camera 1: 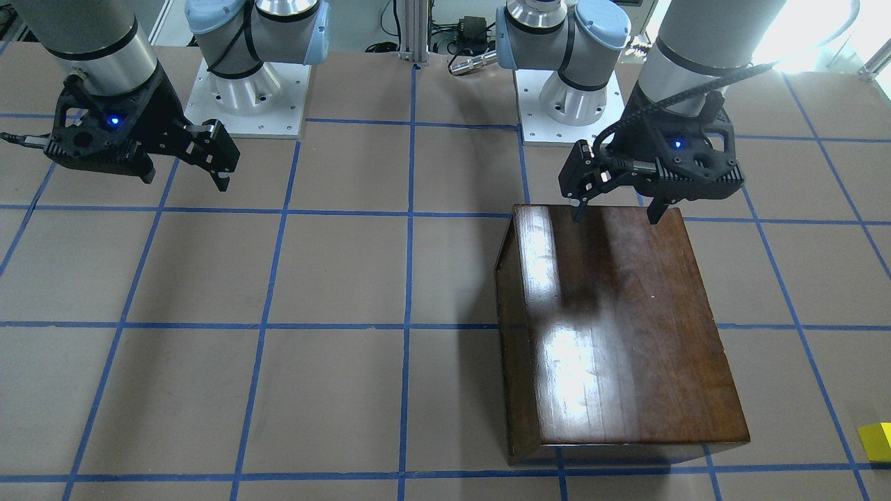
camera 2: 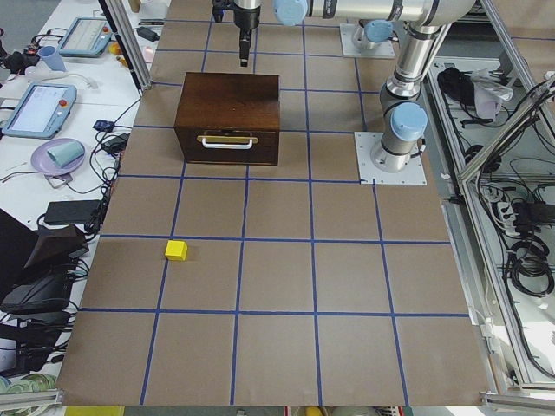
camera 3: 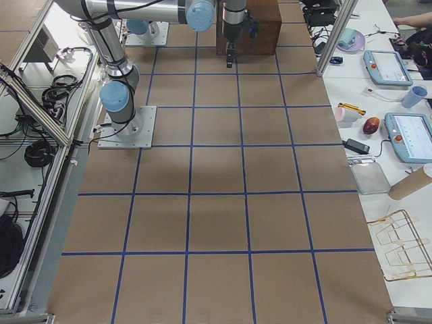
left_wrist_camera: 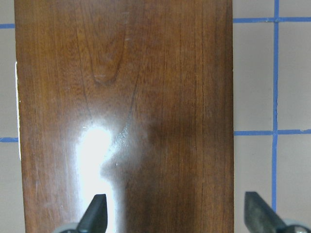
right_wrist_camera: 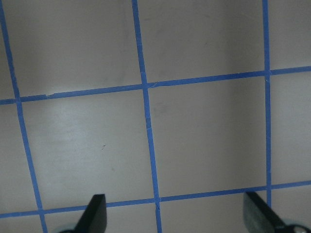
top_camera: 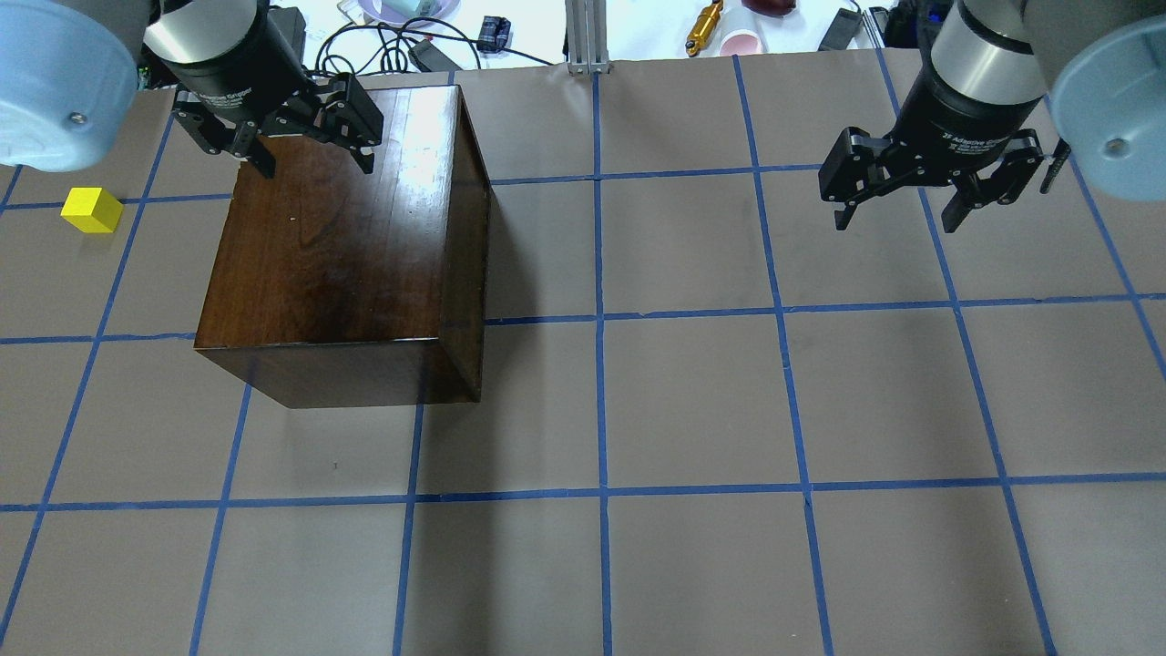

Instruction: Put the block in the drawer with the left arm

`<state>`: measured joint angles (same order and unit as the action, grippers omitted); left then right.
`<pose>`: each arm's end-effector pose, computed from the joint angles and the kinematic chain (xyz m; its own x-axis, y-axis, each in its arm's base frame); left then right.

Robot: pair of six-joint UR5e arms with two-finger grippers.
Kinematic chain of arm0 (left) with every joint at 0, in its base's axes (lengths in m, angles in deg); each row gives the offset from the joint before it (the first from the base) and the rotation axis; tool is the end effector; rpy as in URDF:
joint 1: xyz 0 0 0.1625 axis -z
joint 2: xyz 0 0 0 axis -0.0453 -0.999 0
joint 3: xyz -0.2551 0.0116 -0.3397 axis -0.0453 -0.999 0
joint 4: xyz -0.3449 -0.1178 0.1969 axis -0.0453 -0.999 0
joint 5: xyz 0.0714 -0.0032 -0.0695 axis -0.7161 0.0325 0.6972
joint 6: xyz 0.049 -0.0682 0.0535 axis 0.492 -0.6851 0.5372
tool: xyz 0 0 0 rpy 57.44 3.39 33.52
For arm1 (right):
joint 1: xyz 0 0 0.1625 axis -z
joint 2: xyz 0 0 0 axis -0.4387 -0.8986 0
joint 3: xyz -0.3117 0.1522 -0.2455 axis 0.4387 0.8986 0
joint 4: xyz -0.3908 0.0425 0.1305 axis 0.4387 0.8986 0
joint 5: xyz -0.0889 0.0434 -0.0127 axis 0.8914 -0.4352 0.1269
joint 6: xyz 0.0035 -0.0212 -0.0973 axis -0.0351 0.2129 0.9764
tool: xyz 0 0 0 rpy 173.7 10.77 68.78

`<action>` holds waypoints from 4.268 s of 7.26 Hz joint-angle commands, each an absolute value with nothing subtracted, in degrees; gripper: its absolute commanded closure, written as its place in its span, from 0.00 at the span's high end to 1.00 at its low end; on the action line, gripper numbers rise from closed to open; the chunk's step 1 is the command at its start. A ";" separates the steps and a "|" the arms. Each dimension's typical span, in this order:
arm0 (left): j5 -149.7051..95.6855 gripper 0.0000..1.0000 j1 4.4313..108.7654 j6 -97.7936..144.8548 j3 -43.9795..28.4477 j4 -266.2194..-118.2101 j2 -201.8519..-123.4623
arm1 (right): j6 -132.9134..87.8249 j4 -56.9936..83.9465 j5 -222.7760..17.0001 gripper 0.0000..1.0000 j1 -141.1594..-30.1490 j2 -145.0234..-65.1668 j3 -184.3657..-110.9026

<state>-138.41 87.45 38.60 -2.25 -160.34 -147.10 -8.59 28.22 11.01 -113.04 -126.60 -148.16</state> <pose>-0.1339 -0.5317 0.5016 -1.0000 0.0069 0.0016 0.0067 0.9943 -0.1064 0.1065 -0.4870 0.4720 -0.9952 0.0962 0.0158 0.0963 0.9953 0.0103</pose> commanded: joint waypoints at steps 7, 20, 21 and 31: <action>-136.08 1.00 72.49 54.57 -0.38 -161.89 -151.93 | -8.59 28.22 11.01 1.00 -113.03 -126.61 -148.15; -122.91 1.00 58.49 70.96 -0.02 -162.95 -169.34 | -8.59 28.22 11.01 1.00 -113.03 -126.61 -148.15; -122.90 1.00 58.49 70.96 -0.46 -162.95 -169.60 | -8.59 28.22 11.01 1.00 -113.03 -126.61 -148.15; -125.70 0.75 58.22 70.78 0.23 -160.58 -170.92 | -8.59 28.22 11.01 1.00 -113.03 -126.61 -148.16</action>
